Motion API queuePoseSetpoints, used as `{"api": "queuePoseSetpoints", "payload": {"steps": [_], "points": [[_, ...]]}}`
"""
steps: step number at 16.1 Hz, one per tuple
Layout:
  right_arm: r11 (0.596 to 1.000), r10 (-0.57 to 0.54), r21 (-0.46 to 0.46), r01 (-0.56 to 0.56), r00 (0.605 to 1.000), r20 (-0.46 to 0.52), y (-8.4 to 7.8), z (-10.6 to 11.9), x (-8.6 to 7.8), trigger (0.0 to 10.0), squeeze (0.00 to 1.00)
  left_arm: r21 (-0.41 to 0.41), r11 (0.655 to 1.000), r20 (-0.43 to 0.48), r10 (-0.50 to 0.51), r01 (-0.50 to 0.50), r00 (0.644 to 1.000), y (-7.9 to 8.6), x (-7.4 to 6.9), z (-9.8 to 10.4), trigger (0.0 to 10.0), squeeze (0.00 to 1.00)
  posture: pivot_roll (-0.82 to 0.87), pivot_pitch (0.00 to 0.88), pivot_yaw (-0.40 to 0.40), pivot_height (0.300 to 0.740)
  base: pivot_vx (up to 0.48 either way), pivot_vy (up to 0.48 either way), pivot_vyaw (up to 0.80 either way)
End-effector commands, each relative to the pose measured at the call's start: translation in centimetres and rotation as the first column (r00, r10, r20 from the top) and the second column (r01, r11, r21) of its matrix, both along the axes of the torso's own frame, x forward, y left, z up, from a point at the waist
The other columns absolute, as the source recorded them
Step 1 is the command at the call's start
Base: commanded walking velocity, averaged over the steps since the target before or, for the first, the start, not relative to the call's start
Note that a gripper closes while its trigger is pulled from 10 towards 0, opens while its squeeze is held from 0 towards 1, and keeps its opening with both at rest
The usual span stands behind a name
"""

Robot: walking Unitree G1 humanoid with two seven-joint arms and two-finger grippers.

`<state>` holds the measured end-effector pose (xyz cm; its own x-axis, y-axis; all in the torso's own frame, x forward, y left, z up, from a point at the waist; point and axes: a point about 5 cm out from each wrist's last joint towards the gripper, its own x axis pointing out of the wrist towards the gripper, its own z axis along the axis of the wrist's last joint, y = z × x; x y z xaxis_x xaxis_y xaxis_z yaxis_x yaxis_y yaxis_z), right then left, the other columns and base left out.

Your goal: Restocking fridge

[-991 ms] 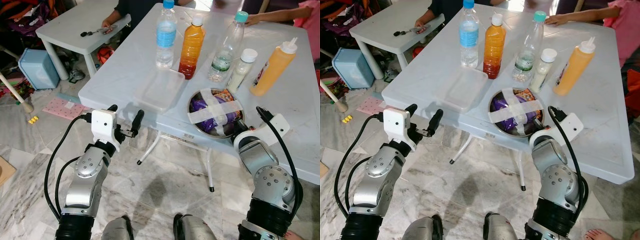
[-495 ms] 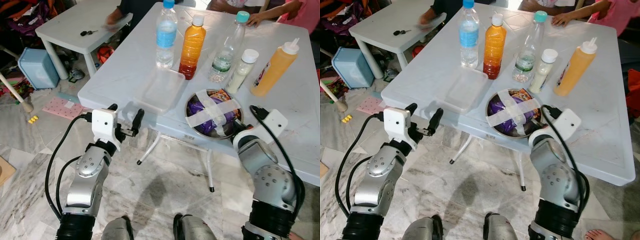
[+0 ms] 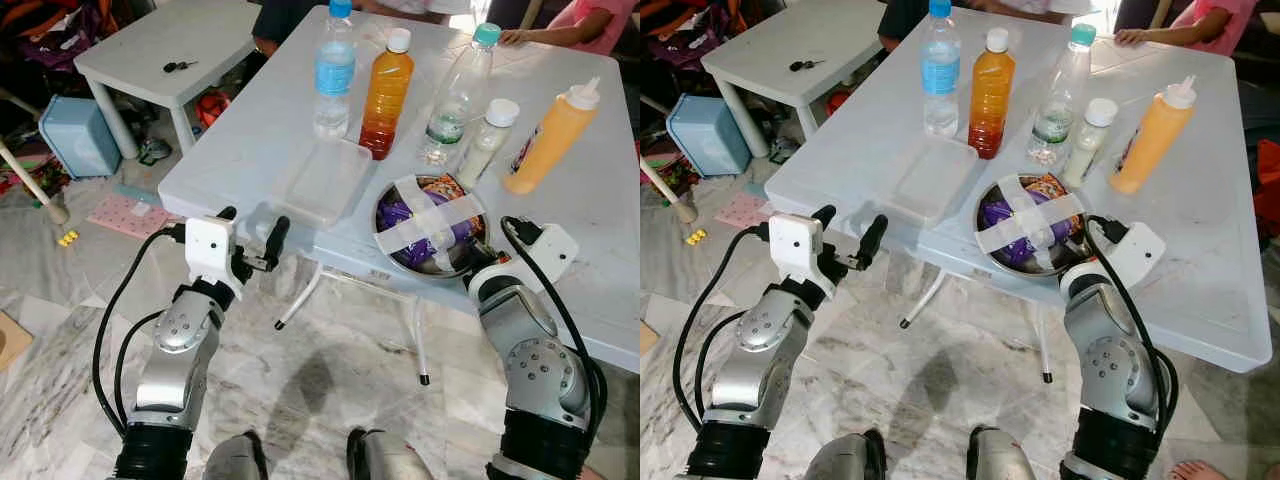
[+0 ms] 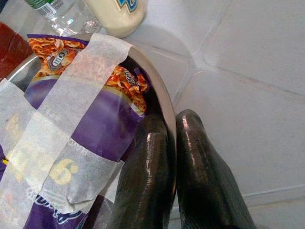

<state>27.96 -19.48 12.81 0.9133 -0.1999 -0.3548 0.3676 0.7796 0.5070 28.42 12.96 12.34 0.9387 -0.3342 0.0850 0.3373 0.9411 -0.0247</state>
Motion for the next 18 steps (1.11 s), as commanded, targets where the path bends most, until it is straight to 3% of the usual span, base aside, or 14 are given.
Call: {"api": "queuePoseSetpoints", "payload": {"steps": [1, 2, 3, 10, 11, 14, 15, 16, 18], "points": [[0.999, -0.022, -0.048, 0.014, 0.987, -0.16, -0.7, -2.9, -0.8, 10.0, 1.0, 0.011, 1.0, -0.007, -0.004, 0.004, 1.0, 0.0, 0.0, -0.3, 10.0, 0.0, -0.06, 0.121, 0.027, 0.74, 0.0, 0.0, 0.0], [0.999, -0.015, -0.041, 0.008, 0.986, -0.164, -0.6, -2.9, -0.7, 10.0, 1.0, 0.011, 1.0, -0.007, -0.005, 0.005, 1.0, 0.0, 0.1, -0.3, 10.0, 0.0, -0.06, 0.121, 0.027, 0.74, 0.0, 0.0, 0.0], [0.999, 0.008, -0.034, -0.014, 0.987, -0.161, -0.4, -2.9, -0.6, 10.0, 0.0, 0.012, 1.0, -0.007, -0.005, 0.005, 1.0, 0.0, 0.1, -0.3, 10.0, 0.0, -0.06, 0.121, 0.027, 0.74, 0.0, 0.0, 0.0], [0.998, 0.053, 0.021, -0.052, 0.995, -0.085, -0.5, -1.8, 0.7, 10.0, 0.0, 0.008, 1.0, -0.005, -0.004, 0.004, 1.0, -0.1, 0.1, -0.3, 10.0, 0.0, -0.06, 0.123, 0.023, 0.74, 0.0, 0.0, 0.0], [0.998, 0.065, 0.005, -0.065, 0.995, -0.074, -0.5, -1.5, 0.9, 10.0, 1.0, 0.008, 1.0, -0.004, -0.003, 0.003, 1.0, -0.1, 0.2, -0.3, 10.0, 0.0, -0.06, 0.123, 0.022, 0.74, 0.0, 0.0, 0.0], [0.997, 0.072, 0.012, -0.071, 0.993, -0.095, -0.3, -1.7, 1.0, 10.0, 1.0, 0.008, 1.0, -0.005, -0.003, 0.003, 1.0, -0.1, 0.2, -0.3, 10.0, 0.0, -0.06, 0.124, 0.024, 0.74, 0.0, 0.0, 0.0], [0.997, 0.079, 0.013, -0.078, 0.993, -0.089, -0.3, -1.5, 1.1, 10.0, 0.46, 0.008, 1.0, -0.004, -0.004, 0.004, 1.0, -0.1, 0.2, -0.3, 10.0, 0.0, -0.06, 0.124, 0.025, 0.74, 0.0, 0.0, 0.0], [0.997, 0.08, 0.014, -0.079, 0.993, -0.085, -0.3, -1.4, 1.2, 10.0, 0.0, 0.008, 1.0, -0.004, -0.005, 0.005, 1.0, -0.1, 0.2, -0.3, 10.0, 0.0, -0.06, 0.124, 0.027, 0.74, 0.0, 0.0, 0.0], [0.995, 0.098, 0.006, -0.098, 0.992, -0.085, -0.4, -1.2, 1.7, 10.0, 0.0, 0.009, 1.0, -0.003, -0.009, 0.009, 1.0, -0.2, 0.2, -0.2, 10.0, 0.0, -0.06, 0.125, 0.028, 0.74, 0.0, 0.0, 0.0]]}}
